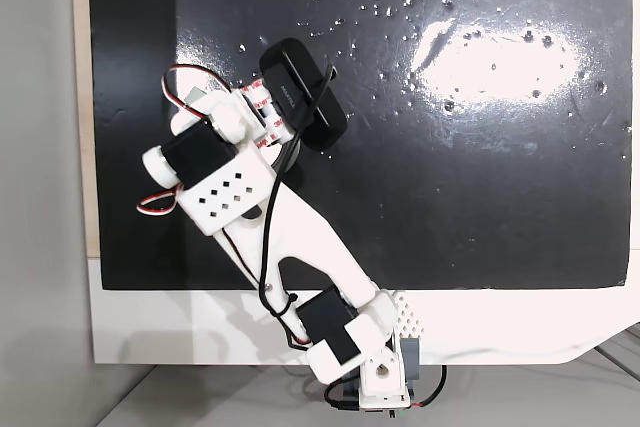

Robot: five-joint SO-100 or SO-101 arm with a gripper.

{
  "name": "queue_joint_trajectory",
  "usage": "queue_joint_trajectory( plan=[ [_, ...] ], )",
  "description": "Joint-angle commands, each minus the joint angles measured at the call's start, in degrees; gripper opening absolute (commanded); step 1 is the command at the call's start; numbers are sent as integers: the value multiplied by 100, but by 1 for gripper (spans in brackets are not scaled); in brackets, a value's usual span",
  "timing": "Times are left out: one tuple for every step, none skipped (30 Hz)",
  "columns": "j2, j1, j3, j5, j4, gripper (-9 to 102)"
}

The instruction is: Grasp a cube and put it in the cup.

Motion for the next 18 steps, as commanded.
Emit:
queue_joint_trajectory(
  plan=[
    [431,-123,35,-44,79,16],
    [439,-141,53,-35,97,21],
    [457,-158,62,-18,105,24],
    [466,-158,70,-9,105,24],
    [475,-158,70,-9,105,25],
    [475,-158,79,-9,105,25],
    [483,-158,79,-9,105,25],
    [483,-158,88,-9,105,25],
    [492,-158,105,-9,105,25],
    [501,-158,114,-9,105,25],
    [510,-158,132,-9,105,25],
    [519,-158,149,-9,105,25],
    [527,-158,167,-9,105,25],
    [527,-167,176,-9,105,25],
    [536,-167,176,-9,105,25],
    [536,-167,176,-9,105,25],
    [536,-167,176,-9,105,25],
    [545,-167,176,-9,105,25]
  ],
)
